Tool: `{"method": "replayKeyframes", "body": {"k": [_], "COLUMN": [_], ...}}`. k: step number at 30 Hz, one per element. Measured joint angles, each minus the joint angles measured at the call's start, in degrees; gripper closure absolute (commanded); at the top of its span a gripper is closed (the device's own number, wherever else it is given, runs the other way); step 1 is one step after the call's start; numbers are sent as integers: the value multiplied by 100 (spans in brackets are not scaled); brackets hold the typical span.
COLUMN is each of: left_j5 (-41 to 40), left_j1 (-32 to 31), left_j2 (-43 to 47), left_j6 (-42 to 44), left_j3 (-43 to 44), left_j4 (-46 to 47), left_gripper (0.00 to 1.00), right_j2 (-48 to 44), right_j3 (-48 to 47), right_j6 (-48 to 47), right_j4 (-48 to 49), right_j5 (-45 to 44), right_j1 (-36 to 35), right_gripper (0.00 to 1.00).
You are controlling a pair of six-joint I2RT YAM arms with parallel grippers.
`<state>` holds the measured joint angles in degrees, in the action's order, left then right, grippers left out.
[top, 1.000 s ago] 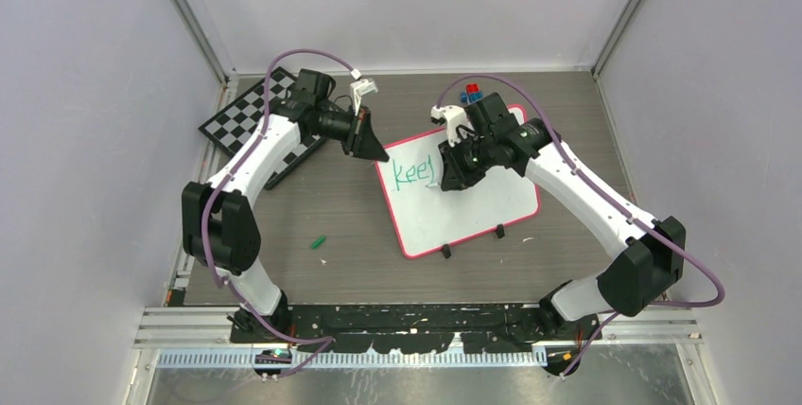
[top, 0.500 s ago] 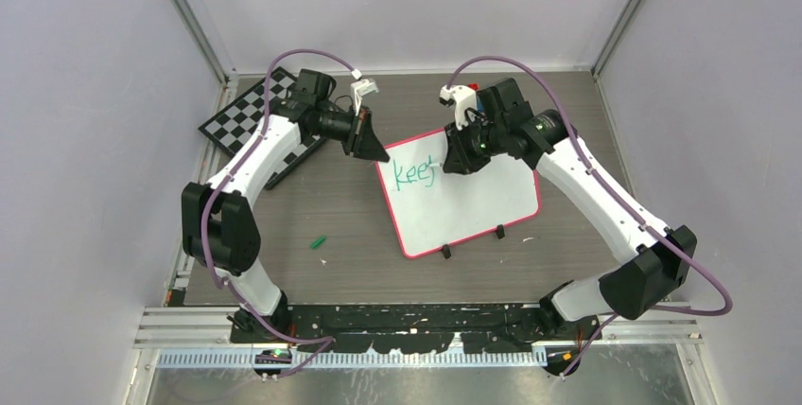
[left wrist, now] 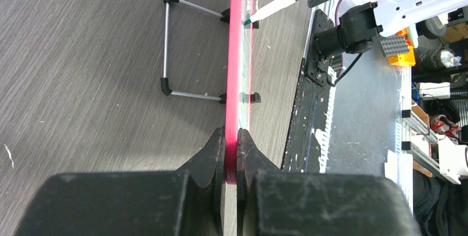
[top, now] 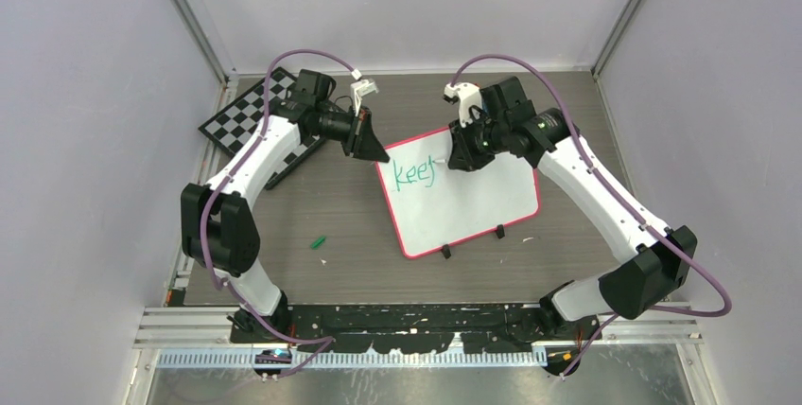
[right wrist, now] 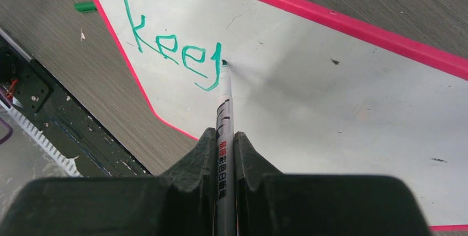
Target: Write a sentence on the whiteboard
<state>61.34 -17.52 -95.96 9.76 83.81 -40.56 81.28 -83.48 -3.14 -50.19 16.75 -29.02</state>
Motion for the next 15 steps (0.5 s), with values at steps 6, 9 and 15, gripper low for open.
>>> {"method": "replayKeyframes", "body": {"k": [6,9,15], "left_j5": [-20,-37,-50], "left_j1": [0,0,2], "left_j2": [0,0,0], "left_j6": [-11,-15,-20], "left_j3": [0,-2,-2], "left_j4": [2,4,7], "left_gripper": [100,100,100], "right_j2": [2,2,-4], "right_j3": [0,0,44], "right_j6": [2,2,0], "right_j4": [-2,-7,-9], "right_j5": [20,31,52], "right_j1": [149,195,208], "right_gripper": [100,100,100]}}
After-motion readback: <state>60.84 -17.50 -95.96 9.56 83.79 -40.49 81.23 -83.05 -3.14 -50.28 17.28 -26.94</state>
